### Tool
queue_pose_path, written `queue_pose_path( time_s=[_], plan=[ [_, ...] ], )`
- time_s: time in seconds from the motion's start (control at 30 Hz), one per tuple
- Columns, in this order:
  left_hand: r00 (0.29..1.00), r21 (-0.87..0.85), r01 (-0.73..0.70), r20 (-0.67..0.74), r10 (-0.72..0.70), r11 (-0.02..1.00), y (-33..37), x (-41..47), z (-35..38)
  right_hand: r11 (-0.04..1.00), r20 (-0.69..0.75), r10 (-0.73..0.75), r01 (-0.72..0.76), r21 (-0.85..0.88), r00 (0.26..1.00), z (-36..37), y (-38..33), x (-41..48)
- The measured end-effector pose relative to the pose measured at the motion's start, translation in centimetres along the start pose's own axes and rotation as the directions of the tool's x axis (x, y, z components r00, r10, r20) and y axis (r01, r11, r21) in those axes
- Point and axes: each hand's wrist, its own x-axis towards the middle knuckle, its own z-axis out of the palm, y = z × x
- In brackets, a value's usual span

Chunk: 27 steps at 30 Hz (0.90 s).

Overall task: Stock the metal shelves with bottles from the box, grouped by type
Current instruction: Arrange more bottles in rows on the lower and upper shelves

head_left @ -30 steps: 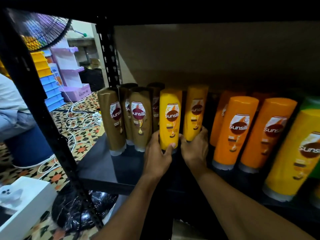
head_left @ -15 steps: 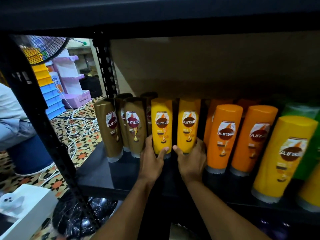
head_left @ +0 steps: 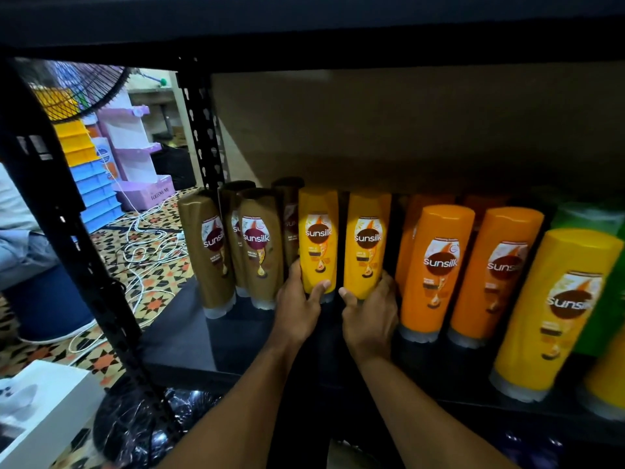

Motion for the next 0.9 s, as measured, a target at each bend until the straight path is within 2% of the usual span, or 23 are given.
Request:
queue_pose_path(
  time_s=[0.4, 0.63, 0.9],
  plan=[
    [0.999, -0.008, 0.040, -0.016, -0.040, 0.999, 0.05, 0.46, 0.03, 1.000, -0.003, 0.021, -0.021, 0.012, 1.000, 0.32, -0.29, 0.43],
    [0.994, -0.035, 0.061, -0.093, -0.064, 0.998, 0.08, 0.67, 0.14, 1.000, 0.015, 0.029, -0.029, -0.008, 0.999, 0.15, -0.42, 0.58],
    [0.993, 0.038, 0.039, -0.109, -0.035, 0.998, -0.54, 0.59, 0.37, 1.000, 0.007, 0.023, -0.023, 0.001, 1.000, 0.32, -0.28, 0.63]
  ],
)
